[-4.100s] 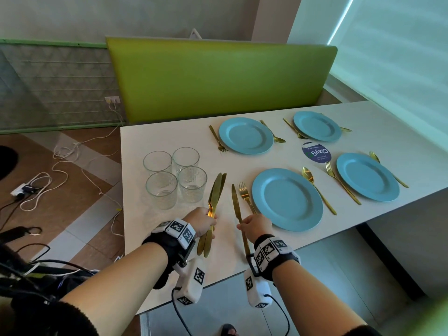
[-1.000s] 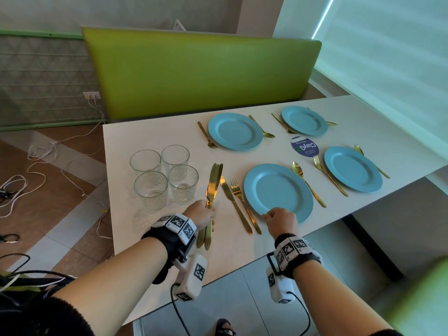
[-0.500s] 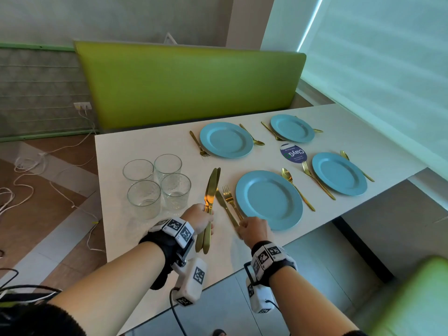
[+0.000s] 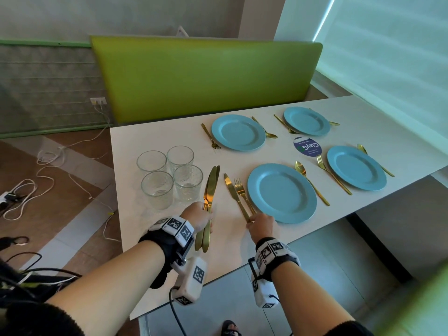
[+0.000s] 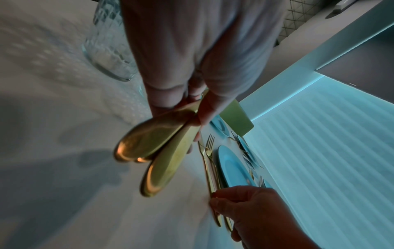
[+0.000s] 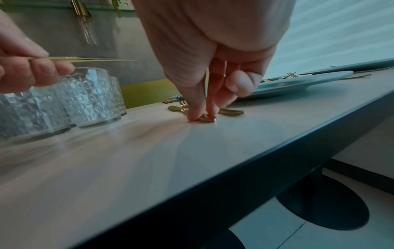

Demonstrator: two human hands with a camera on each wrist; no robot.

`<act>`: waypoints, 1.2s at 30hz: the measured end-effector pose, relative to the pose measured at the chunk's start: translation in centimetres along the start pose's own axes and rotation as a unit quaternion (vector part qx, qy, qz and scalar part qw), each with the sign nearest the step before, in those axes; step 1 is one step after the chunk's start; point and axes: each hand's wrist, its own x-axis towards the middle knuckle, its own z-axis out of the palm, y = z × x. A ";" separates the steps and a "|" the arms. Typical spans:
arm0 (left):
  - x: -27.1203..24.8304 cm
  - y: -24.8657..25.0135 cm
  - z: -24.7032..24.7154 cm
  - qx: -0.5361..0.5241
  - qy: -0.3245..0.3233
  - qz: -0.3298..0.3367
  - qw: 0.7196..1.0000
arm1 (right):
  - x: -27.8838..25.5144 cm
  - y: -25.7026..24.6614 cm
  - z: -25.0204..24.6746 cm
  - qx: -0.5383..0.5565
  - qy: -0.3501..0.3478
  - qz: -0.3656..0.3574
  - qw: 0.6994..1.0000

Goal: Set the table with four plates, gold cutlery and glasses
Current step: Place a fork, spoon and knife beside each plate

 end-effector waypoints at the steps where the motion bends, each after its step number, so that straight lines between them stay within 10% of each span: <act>1: 0.0 -0.1 0.0 0.000 0.001 0.000 1.000 | 0.0 0.1 0.0 -0.003 0.000 -0.001 1.000; 21: -0.1 0.1 0.8 -0.014 -0.013 0.021 1.000 | -1.4 -0.7 -3.1 0.011 0.006 0.010 1.000; 29: 0.2 3.2 3.0 0.030 -0.055 0.093 0.994 | -3.7 -4.5 -8.7 0.151 -0.137 -0.018 0.979; 36: 2.4 6.0 6.5 0.049 -0.079 0.124 0.988 | -1.0 -2.3 -11.0 0.244 -0.106 0.041 0.963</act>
